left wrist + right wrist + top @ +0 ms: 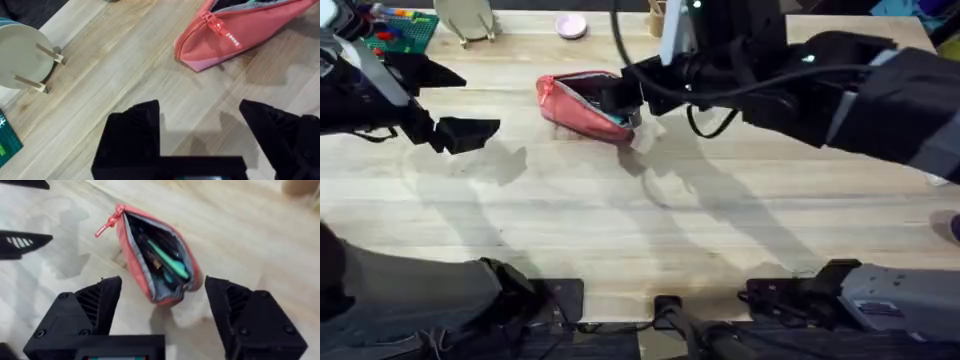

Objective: Unzip the bag, pick up the pens from the table one at a time and place them inside, then zip the bag closed.

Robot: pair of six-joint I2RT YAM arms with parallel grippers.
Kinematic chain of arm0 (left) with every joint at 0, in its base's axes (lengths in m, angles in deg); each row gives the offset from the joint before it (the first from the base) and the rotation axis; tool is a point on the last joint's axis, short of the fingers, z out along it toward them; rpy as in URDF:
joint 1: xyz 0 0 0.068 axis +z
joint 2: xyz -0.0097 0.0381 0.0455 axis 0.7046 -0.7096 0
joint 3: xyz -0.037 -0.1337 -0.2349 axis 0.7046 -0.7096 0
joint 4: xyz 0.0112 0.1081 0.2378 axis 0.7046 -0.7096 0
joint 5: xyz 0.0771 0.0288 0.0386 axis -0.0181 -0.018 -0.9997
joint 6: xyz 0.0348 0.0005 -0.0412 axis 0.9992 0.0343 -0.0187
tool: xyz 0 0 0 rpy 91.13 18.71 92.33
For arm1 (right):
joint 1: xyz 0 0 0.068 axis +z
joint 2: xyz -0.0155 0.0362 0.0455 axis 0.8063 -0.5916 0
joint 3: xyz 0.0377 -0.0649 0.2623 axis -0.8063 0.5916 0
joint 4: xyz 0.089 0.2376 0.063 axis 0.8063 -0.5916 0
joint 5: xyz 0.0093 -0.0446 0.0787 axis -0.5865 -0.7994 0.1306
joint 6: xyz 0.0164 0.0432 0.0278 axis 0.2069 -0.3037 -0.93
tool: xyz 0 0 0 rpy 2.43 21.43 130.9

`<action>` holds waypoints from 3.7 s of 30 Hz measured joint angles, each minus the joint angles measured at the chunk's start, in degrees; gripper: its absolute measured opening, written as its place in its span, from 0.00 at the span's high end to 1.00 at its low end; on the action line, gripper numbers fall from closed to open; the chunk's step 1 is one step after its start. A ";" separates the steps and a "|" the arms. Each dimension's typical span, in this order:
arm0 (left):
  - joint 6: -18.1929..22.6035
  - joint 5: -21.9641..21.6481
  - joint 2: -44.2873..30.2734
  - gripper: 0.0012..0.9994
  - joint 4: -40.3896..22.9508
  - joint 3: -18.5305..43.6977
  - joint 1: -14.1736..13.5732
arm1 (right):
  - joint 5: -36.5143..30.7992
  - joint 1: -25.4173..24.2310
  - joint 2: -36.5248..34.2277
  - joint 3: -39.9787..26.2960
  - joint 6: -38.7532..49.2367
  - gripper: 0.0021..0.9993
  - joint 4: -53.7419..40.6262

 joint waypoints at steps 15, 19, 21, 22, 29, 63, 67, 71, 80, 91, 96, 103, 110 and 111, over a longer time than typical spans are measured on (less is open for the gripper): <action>0.00 0.04 0.00 0.01 -0.01 0.00 0.00 | 5.78 8.00 0.94 -0.69 -17.45 0.00 -1.78; 0.00 0.04 0.00 0.01 -0.01 0.00 0.00 | 5.99 10.06 0.94 -0.73 -22.08 0.00 1.32; 0.00 0.04 0.01 0.01 -0.01 0.00 0.00 | 5.99 10.83 0.94 -0.75 -23.39 0.00 2.84; 0.00 0.04 0.00 0.01 -0.01 0.00 0.00 | 5.99 11.09 0.94 -0.77 -23.70 0.00 3.47; 0.00 0.04 0.00 0.01 -0.01 0.00 0.00 | 5.99 11.64 0.94 -0.80 -27.56 0.00 6.44; 0.02 0.04 0.02 0.01 -0.01 0.00 0.00 | 1.21 14.33 -23.35 -20.07 -34.74 0.00 12.45; 0.00 0.04 0.00 0.01 -0.01 0.00 0.00 | -0.81 14.33 -23.39 -20.14 -36.95 0.00 11.13; 0.01 0.04 0.01 0.01 -0.01 0.00 0.00 | -3.25 14.37 -23.53 -20.18 -39.46 0.00 9.69; 0.02 0.04 0.00 0.01 -0.01 0.00 0.00 | -4.90 14.55 -28.10 -20.40 -47.39 0.00 10.13; 0.02 0.04 0.00 0.01 -0.01 0.00 0.00 | -9.93 14.59 -30.76 -20.45 -50.18 0.00 14.05; 0.00 0.07 0.00 0.01 -0.01 0.00 0.00 | -11.11 14.59 -33.06 -20.47 -50.37 0.00 17.51; 0.02 0.07 0.00 0.01 0.01 0.00 0.00 | -12.64 14.46 -35.40 -20.51 -50.90 0.01 20.22; 0.02 0.07 0.00 0.01 -0.01 0.00 0.00 | -13.80 13.84 -36.29 -20.51 -51.68 0.12 21.55; 0.02 0.07 0.01 0.01 -0.01 0.00 0.00 | -13.82 13.81 -36.37 -20.51 -51.85 0.14 21.68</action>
